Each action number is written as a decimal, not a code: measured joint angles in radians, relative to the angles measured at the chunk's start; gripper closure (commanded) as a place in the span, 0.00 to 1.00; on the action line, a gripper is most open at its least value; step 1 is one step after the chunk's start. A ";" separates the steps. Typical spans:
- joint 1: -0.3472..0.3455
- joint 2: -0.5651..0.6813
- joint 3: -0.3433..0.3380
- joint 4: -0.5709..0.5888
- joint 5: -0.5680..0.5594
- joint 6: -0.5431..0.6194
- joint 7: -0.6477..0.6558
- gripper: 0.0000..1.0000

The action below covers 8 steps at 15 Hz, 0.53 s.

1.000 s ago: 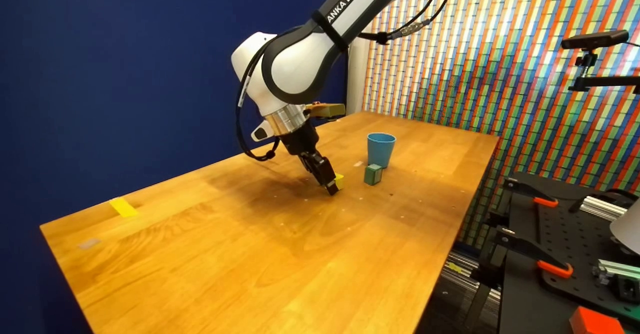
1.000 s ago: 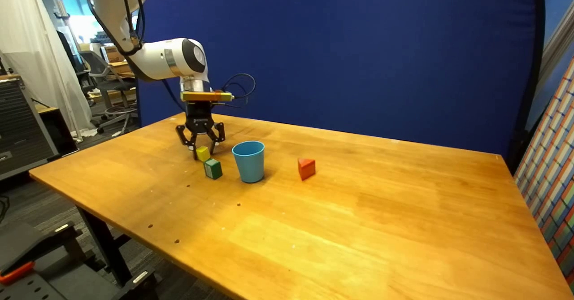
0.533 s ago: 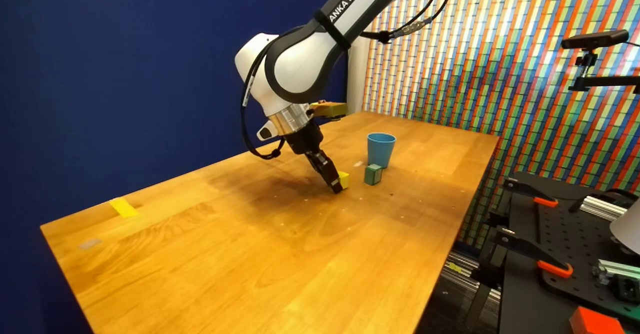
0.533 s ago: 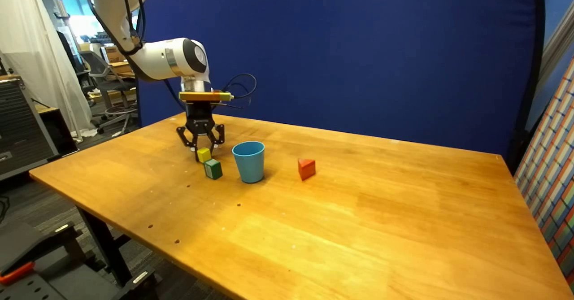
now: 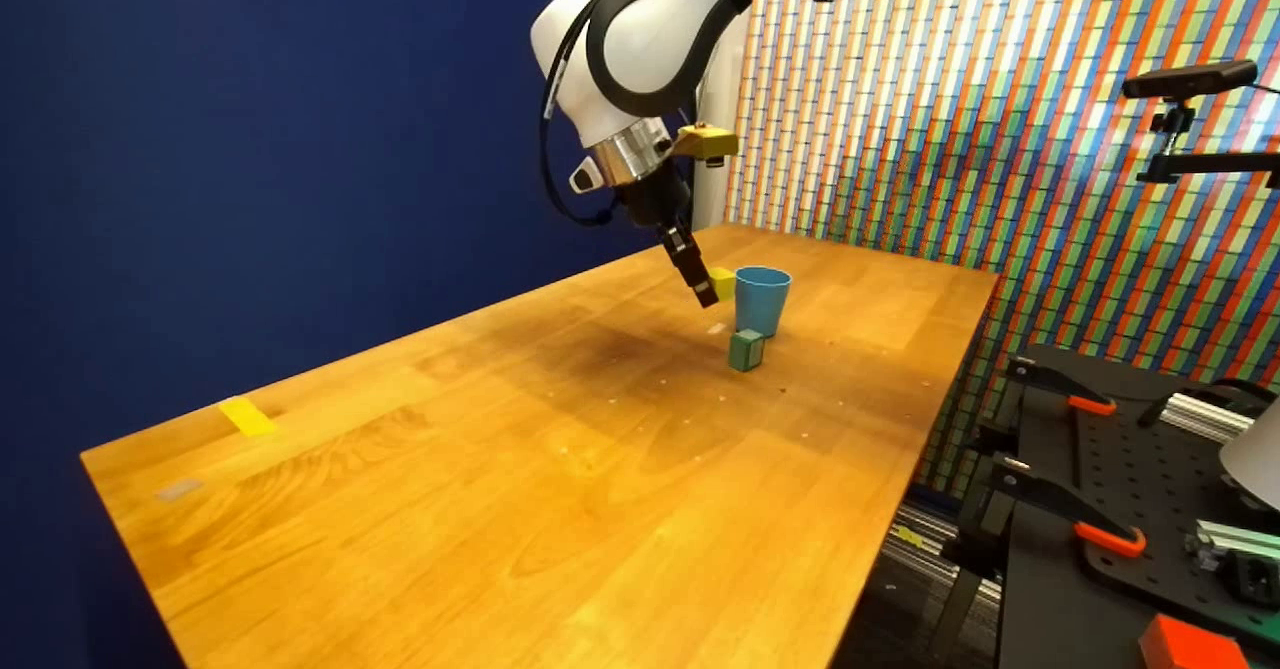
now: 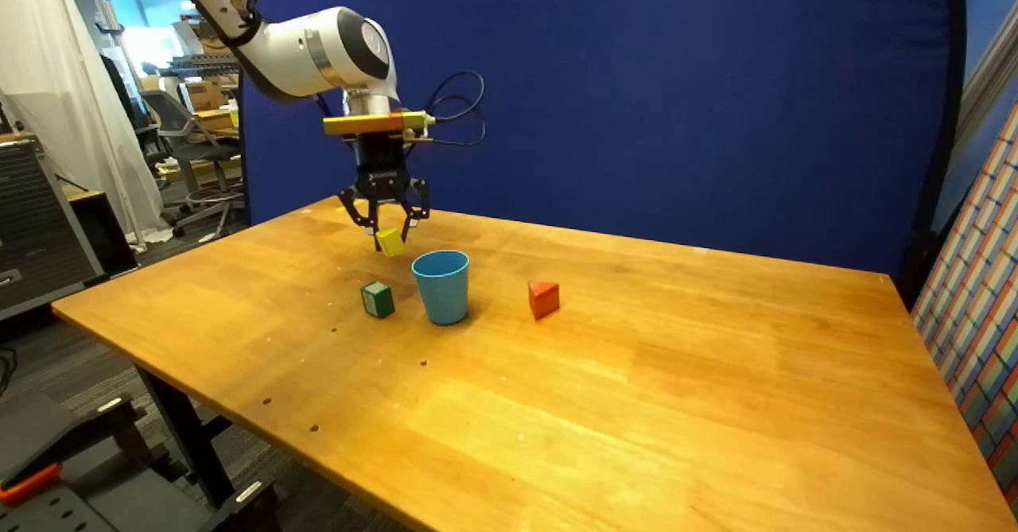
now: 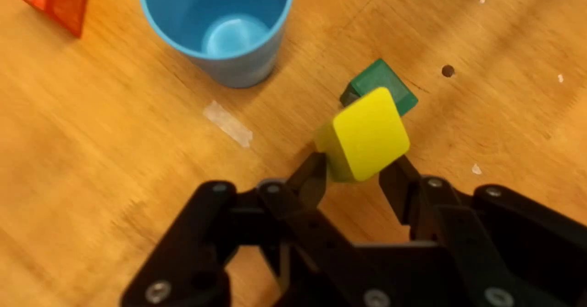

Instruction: Put the yellow block inside the blue cup

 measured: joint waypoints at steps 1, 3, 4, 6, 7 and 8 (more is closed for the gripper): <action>-0.006 -0.027 -0.007 -0.016 0.000 0.000 0.018 0.86; -0.016 -0.072 -0.023 -0.047 0.000 0.000 0.060 0.86; -0.024 -0.088 -0.030 -0.062 0.000 0.000 0.082 0.86; -0.040 -0.110 -0.046 -0.090 0.000 0.000 0.122 0.86; -0.050 -0.116 -0.053 -0.101 0.000 0.000 0.139 0.86; -0.060 -0.118 -0.059 -0.110 0.000 0.000 0.152 0.86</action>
